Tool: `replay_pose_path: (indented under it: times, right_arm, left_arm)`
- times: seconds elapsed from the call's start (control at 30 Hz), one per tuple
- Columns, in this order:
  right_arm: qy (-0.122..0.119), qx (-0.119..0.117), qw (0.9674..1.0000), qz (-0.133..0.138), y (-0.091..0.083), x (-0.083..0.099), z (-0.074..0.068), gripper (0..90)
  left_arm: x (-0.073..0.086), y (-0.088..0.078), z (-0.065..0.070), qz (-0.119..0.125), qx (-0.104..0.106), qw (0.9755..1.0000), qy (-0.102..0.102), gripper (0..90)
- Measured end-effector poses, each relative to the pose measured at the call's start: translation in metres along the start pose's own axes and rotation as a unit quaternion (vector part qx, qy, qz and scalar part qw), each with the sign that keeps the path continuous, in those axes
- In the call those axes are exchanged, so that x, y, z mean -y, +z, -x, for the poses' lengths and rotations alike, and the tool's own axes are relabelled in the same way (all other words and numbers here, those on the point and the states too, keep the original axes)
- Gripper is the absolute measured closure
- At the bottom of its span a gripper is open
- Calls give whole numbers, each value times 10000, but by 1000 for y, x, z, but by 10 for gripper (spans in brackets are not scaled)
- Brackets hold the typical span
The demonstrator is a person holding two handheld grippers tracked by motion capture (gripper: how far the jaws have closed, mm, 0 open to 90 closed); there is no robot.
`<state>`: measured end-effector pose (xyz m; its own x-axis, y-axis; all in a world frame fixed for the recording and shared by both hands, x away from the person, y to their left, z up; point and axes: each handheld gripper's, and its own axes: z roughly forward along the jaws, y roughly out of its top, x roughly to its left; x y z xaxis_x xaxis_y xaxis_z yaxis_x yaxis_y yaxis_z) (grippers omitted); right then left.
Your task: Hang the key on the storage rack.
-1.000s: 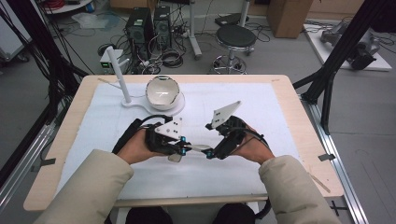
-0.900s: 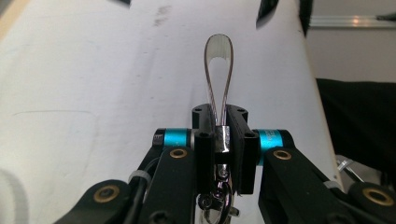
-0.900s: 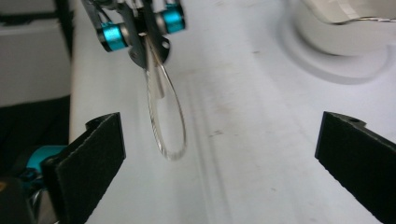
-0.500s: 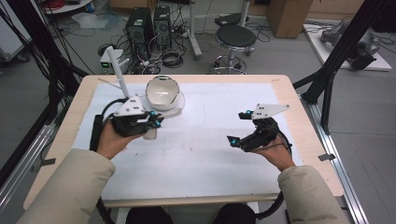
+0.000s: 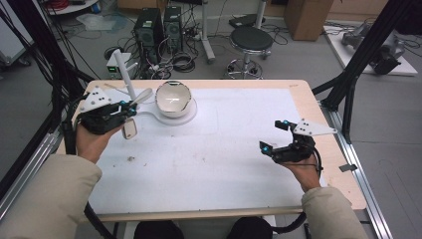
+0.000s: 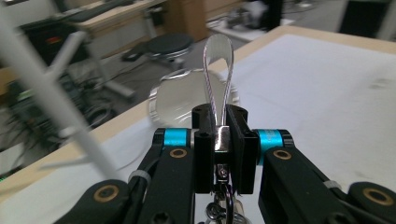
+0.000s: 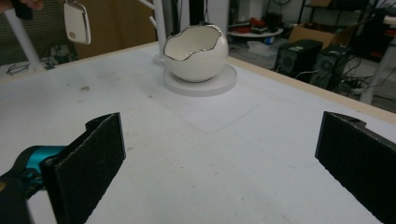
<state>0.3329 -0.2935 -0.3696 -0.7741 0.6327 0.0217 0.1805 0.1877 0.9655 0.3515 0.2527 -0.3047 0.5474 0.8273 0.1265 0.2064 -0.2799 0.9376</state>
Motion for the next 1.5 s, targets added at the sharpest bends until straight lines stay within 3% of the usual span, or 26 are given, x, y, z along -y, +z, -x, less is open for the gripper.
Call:
replay_pose_path:
  times: [0.07,0.13,0.37,0.67,0.8,1.4,1.5]
  right_arm:
    - [15,131,9999,71,-5,6,2,6]
    - [67,231,9996,110,-9,12,4,6]
    - [150,447,9987,171,-15,29,9,6]
    - [174,594,9974,364,-17,47,6,6]
    - [55,712,9969,335,-15,55,2,6]
    - [168,737,9964,389,-8,71,7,6]
    - [198,770,9961,391,-9,75,7,6]
  left_arm:
    - [3,-3,-8,80,-163,9995,-262,818]
    - [6,-5,-16,230,-357,9984,-371,818]
    - [11,-4,-29,258,-779,9959,-379,818]
    - [18,9,-47,127,-1049,9932,-499,818]
    - [20,15,-51,73,-1108,9925,-508,818]
    - [32,33,-60,-157,-1215,9911,-514,818]
    - [35,37,-59,-299,-1204,9912,-453,817]
